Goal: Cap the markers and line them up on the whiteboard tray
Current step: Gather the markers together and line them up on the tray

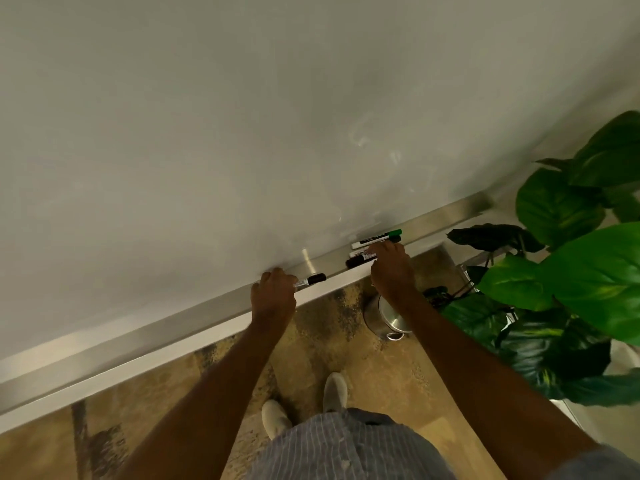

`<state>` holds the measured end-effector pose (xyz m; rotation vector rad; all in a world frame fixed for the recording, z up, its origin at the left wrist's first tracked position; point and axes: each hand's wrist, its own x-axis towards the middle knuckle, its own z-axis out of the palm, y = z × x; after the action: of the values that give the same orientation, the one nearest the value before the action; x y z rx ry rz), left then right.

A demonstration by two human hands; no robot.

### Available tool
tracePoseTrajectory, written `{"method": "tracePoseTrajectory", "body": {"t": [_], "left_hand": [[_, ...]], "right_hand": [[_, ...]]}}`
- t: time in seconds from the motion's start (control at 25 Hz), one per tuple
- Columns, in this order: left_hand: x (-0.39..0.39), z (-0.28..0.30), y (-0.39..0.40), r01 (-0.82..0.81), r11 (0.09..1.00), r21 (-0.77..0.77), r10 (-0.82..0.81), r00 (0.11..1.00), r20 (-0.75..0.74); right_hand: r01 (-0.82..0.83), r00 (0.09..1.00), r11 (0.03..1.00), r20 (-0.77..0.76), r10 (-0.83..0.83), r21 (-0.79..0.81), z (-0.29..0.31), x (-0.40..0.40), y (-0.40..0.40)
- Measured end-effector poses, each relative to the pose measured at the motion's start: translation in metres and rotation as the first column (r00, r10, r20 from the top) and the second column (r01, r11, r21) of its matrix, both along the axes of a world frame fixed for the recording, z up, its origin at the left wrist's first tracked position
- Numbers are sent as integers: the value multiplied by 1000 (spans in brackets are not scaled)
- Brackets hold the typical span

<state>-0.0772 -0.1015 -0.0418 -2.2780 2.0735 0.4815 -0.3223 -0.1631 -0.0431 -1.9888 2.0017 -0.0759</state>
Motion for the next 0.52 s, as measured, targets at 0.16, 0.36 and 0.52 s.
{"method": "tracePoseTrajectory", "body": {"t": [0.16, 0.36, 0.52], "left_hand": [[2, 0, 1, -25, 1000, 14, 25, 1000, -14], [1, 1, -2, -46, 999, 11, 46, 999, -25], [1, -1, -2, -63, 998, 26, 64, 997, -34]], "right_hand": [[-126, 989, 992, -75, 125, 0, -4, -7, -2], [-113, 994, 992, 6, 114, -52, -1, -7, -14], [-42, 998, 998, 36, 44, -49, -2, -7, -31]]}}
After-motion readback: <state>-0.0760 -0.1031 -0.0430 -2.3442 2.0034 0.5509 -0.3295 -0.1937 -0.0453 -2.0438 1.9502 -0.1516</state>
